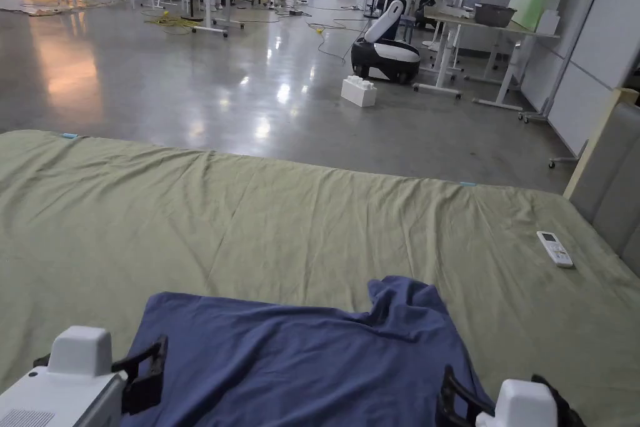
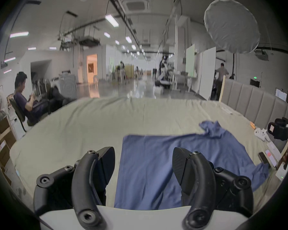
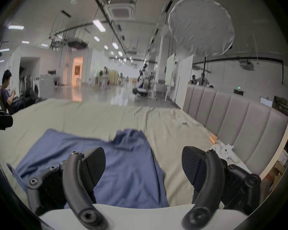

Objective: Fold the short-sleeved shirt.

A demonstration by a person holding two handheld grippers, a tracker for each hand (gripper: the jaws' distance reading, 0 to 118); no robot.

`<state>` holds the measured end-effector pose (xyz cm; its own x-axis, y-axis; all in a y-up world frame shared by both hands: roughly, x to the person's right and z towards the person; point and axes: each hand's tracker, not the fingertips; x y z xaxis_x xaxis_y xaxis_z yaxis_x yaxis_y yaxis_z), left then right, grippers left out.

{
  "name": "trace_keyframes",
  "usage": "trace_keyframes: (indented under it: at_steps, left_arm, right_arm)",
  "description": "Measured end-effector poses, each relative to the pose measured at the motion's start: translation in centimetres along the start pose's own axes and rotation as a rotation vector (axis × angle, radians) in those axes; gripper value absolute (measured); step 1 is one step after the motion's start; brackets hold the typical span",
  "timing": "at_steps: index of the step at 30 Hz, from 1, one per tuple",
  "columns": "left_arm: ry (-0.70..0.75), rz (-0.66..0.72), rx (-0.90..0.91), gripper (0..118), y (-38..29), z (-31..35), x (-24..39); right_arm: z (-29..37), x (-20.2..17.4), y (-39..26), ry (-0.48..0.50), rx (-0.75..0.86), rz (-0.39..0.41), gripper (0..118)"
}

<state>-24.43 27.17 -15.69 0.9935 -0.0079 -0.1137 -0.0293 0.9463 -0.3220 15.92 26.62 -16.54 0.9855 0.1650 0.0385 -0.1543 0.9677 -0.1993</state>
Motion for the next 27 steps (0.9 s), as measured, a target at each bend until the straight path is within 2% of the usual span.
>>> trace_keyframes:
  at_steps: [3,4,5,6,7,9,10,11,12,13,18,27]
  left_arm:
    - [-0.006,0.003,0.068,55,1.0,0.7,1.2]
    - [0.006,-0.001,0.079,51,1.3,0.9,1.7]
    - [0.012,-0.007,0.099,51,1.6,1.1,2.0]
    - [0.010,-0.010,0.105,37,1.8,1.2,2.2]
    - [0.012,-0.011,0.114,15,2.0,1.4,2.4]
    - [0.022,0.006,0.129,9,2.2,2.0,2.4]
    - [0.006,0.016,0.139,3,2.3,2.2,2.3]
    - [0.004,0.017,0.143,3,2.3,2.3,2.2]
    - [0.011,0.014,0.144,3,2.3,2.4,2.3]
    - [0.013,0.008,0.137,0,2.5,2.6,2.2]
    - [0.016,0.035,0.084,0,2.4,1.8,0.4]
    - [-0.019,0.068,-0.213,0,1.8,-8.4,-5.0]
  right_arm:
    - [-0.1,-0.5,1.0,0.013,0.046,-0.020,49]
    - [0.0,-0.6,1.2,0.012,0.067,-0.024,43]
    - [0.0,-0.9,1.6,0.006,0.091,-0.008,43]
    - [0.0,-1.0,1.6,0.007,0.089,-0.012,24]
    - [0.1,-1.0,1.7,0.015,0.106,-0.008,13]
    - [0.2,-1.1,1.8,0.037,0.115,-0.022,8]
    - [0.2,-1.3,1.9,0.043,0.105,-0.018,1]
    - [0.3,-1.5,1.9,0.037,0.114,-0.017,1]
    - [0.5,-1.6,2.2,0.029,0.159,0.025,1]
    - [0.3,-1.6,1.9,0.048,0.123,-0.006,1]
    - [-0.5,-2.0,1.5,0.054,0.096,0.002,0]
    - [-3.6,-2.1,0.1,0.080,0.000,0.000,0]
